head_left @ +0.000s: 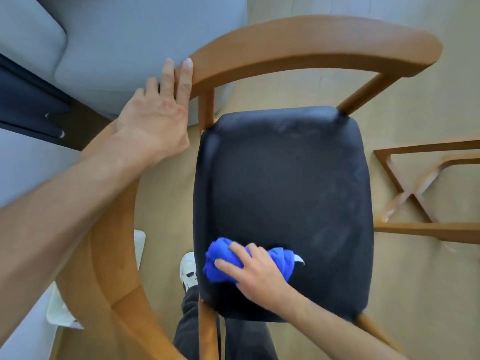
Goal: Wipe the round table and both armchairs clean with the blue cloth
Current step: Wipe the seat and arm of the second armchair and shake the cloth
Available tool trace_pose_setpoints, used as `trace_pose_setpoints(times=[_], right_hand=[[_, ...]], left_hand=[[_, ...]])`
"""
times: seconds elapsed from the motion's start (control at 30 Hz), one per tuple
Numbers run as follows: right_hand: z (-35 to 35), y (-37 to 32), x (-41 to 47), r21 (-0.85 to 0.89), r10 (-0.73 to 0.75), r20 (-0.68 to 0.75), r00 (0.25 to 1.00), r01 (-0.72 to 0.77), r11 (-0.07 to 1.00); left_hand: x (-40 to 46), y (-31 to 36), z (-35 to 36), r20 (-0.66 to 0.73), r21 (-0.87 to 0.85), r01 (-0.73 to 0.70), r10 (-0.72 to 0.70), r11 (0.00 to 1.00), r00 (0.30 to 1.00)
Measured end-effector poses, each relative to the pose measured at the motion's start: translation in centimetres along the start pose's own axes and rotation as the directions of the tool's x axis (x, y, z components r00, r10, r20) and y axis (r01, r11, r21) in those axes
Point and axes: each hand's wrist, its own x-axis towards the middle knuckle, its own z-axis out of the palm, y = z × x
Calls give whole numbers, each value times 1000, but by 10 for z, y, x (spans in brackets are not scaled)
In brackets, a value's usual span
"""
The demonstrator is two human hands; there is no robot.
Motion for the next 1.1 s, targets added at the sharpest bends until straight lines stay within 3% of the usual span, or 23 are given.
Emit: trace_pose_setpoints(times=[0.1,0.17,0.23,0.27,0.3,0.37,0.4,0.43,0.5,0.6,0.7,0.77,0.8,0.87,0.9,0.97,1.03,1.1], right_hand=[[-3,12,-54,-90,-356,246,902,387,918],[-30,65,-60,-134,-337,197,921,365,921],[-64,134,-58,-176,-59,11,998,60,983],[-82,166,-59,-126,167,-94,981,-178,976],[-97,193,-60,-16,404,-183,896,-413,911],[-107,219,-61,225,771,-223,596,-738,636],[-104,215,-57,290,852,-227,472,-802,522],[-99,202,-53,293,860,-266,435,-814,502],[-77,159,-50,243,777,-318,544,-745,621],[-34,68,-60,198,607,-203,768,-575,794],[-6,15,-79,56,200,7,980,-201,978],[-16,35,-86,-32,-28,126,992,33,999],[-26,56,-87,-69,-36,117,993,44,997],[-52,103,-88,-69,138,-44,989,-141,988],[-63,127,-89,-30,273,-145,951,-280,960],[-80,158,-86,99,548,-243,800,-542,835],[-85,166,-73,263,780,-294,552,-738,621],[-84,162,-48,445,930,-287,229,-828,341]], left_hand=[[1,4,-2,0,-21,30,-30,999,1000],[3,9,-3,13,-46,60,-59,997,998],[6,14,-4,16,-80,104,-103,991,995],[8,17,-4,10,-99,120,-120,988,993],[10,21,-4,-2,-113,130,-131,985,991],[12,27,-4,-24,-120,151,-155,981,988],[13,29,-3,-32,-122,163,-168,979,985],[14,31,-3,-43,-123,175,-181,977,982],[14,34,-2,-54,-134,193,-202,972,978],[15,39,-6,-75,-181,197,-213,964,974],[18,38,-9,-92,-250,214,-243,944,966],[23,36,-10,-98,-312,202,-243,929,965],[27,37,-10,-97,-335,194,-238,922,966],[37,41,-11,-89,-347,181,-224,920,971],[42,43,-11,-85,-336,180,-220,925,972],[49,49,-11,-83,-297,186,-220,937,972],[53,53,-10,-96,-266,189,-221,945,971],[54,54,-10,-107,-245,191,-222,951,969]])
